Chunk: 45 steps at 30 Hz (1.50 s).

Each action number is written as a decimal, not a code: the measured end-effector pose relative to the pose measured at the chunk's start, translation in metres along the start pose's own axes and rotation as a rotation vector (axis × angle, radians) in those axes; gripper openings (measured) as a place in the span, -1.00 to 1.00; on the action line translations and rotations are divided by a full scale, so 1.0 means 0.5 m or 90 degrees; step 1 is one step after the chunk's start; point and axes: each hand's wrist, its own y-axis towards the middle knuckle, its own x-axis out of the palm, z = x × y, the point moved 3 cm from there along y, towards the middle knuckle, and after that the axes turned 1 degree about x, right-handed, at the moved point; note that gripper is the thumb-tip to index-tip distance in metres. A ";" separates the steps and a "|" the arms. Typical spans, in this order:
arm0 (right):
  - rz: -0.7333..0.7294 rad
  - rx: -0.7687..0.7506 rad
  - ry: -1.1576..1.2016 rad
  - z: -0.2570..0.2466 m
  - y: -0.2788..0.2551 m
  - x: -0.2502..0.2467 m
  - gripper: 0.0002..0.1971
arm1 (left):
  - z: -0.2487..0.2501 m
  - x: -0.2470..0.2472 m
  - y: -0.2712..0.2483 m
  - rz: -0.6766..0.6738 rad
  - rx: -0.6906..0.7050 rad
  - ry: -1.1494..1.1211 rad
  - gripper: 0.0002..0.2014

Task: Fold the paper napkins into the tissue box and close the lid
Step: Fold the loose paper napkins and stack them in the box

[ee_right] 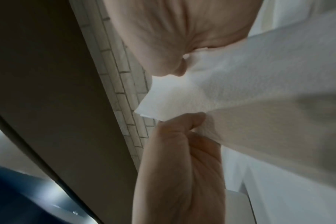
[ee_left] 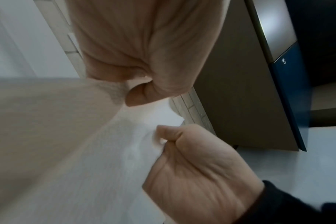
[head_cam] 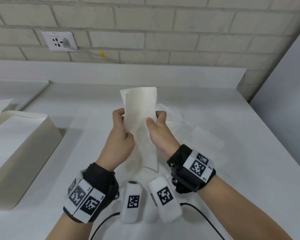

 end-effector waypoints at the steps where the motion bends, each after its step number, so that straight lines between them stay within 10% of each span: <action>1: 0.006 -0.018 0.019 -0.004 0.000 0.004 -0.90 | 0.000 -0.002 0.000 0.003 0.005 -0.009 -0.56; 30: -0.072 -0.024 -0.015 0.015 0.015 0.041 -0.84 | -0.025 -0.029 -0.004 0.104 -0.004 -0.170 -0.76; 39: -0.032 -0.058 -0.174 0.030 0.033 0.031 -0.66 | -0.042 -0.046 -0.015 0.130 -0.033 -0.214 -0.71; 45: -0.165 -0.145 -0.390 -0.036 0.041 0.007 -0.71 | -0.012 -0.135 -0.011 0.203 0.038 -0.136 -0.79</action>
